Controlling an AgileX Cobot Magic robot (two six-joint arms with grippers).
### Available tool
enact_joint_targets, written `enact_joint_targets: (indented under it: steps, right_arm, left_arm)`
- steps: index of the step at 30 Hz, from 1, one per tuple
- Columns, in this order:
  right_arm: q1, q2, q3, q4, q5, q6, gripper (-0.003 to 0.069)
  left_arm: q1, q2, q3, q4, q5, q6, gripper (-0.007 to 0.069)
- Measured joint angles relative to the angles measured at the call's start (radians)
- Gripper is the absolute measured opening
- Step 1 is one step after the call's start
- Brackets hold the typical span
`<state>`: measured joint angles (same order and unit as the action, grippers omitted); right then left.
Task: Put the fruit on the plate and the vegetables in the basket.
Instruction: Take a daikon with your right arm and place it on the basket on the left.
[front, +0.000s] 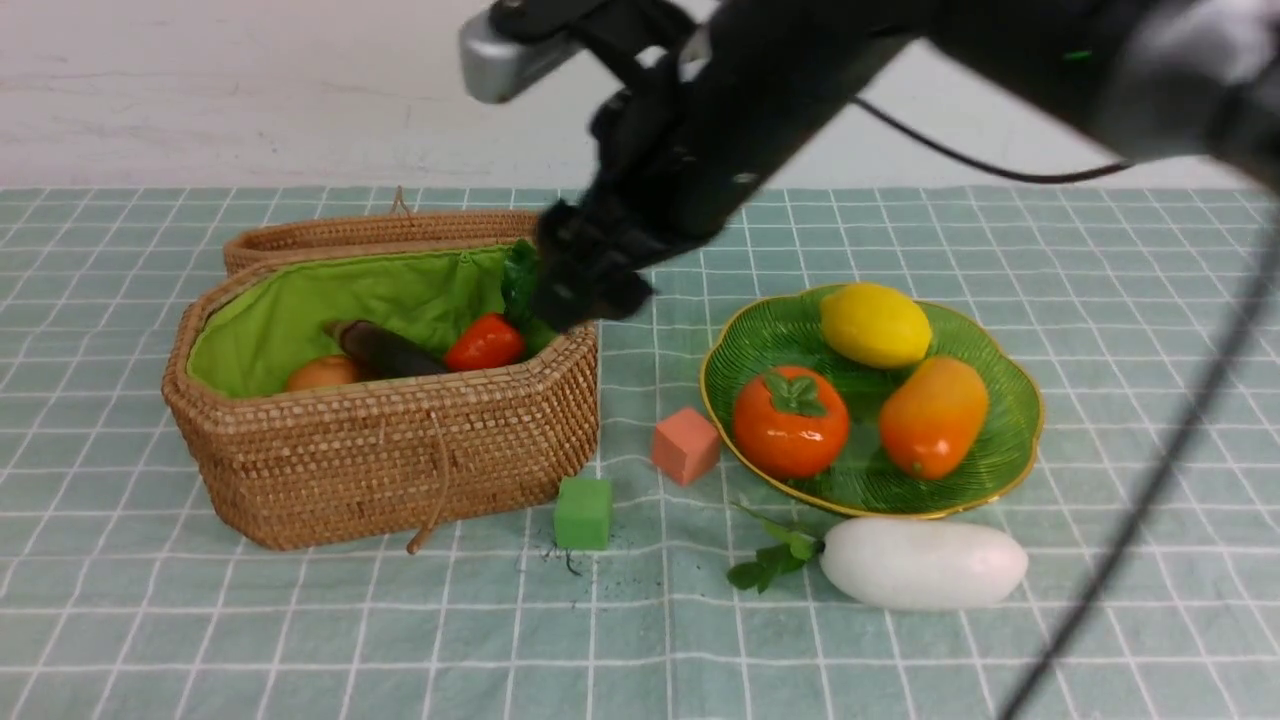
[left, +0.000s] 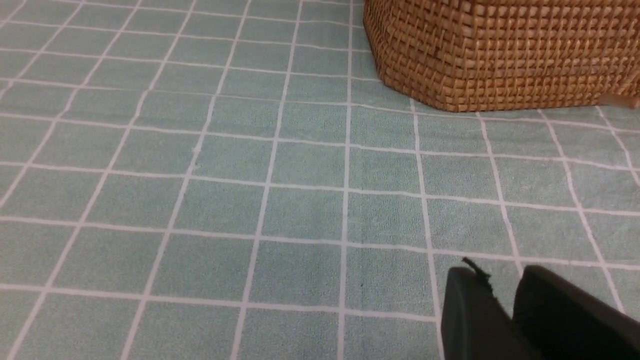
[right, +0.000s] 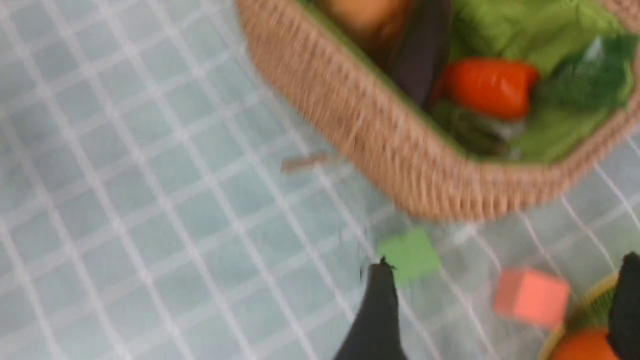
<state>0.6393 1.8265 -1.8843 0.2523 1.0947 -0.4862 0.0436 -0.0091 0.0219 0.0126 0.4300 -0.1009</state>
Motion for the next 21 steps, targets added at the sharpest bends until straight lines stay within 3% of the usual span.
enact_joint_targets:
  steps: [5,10,16,21]
  right_arm:
    - [-0.080,-0.169,0.353,-0.062,-0.035,-0.019,0.0549]
    - [-0.139,-0.214,0.531,-0.168,-0.091,-0.001,0.0564]
    - [-0.150,-0.209,0.737,-0.313,-0.253,-0.156,0.0631]
    - [-0.152,-0.207,0.828,-0.404,-0.412,-0.193,0.0638]
  left_arm:
    - [0.000,0.000,0.000,0.000,0.000,0.000,0.0142]
    - [0.000,0.000,0.000,0.000,0.000,0.000,0.0144]
    - [0.000,0.000,0.000,0.000,0.000,0.000,0.0144]
    - [0.000,0.000,0.000,0.000,0.000,0.000,0.0144]
